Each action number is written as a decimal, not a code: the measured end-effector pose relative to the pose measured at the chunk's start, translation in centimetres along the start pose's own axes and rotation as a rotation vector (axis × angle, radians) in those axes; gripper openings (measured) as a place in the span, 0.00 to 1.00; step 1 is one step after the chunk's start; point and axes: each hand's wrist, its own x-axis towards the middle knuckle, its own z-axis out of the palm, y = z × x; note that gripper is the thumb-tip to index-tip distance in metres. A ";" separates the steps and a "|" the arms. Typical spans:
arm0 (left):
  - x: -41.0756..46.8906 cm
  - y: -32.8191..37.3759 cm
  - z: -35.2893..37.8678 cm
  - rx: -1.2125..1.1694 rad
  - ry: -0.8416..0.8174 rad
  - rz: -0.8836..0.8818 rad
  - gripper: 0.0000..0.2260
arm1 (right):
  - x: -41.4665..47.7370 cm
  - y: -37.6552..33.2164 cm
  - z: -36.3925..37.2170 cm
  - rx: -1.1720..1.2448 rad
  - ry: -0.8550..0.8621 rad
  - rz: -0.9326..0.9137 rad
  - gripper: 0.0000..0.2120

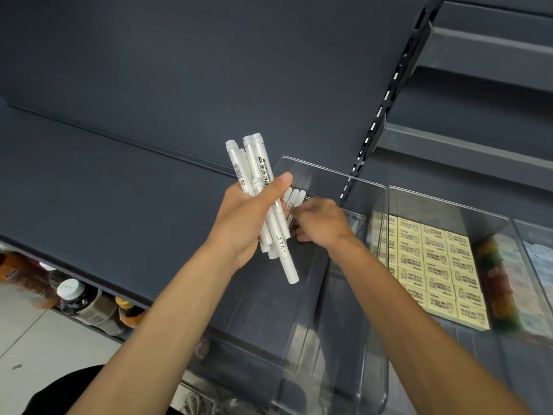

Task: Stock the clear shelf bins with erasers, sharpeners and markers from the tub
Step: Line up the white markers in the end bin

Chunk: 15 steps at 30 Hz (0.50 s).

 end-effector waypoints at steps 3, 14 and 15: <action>-0.1 0.1 0.0 -0.014 -0.017 0.000 0.10 | -2.2 -0.5 -0.5 0.116 -0.072 -0.051 0.14; -0.2 -0.1 0.1 -0.067 0.003 0.003 0.08 | -9.2 -0.2 -3.0 0.176 -0.307 -0.198 0.13; -0.2 -0.1 0.2 -0.079 0.005 -0.001 0.08 | -9.4 -0.1 -2.8 0.118 -0.306 -0.214 0.15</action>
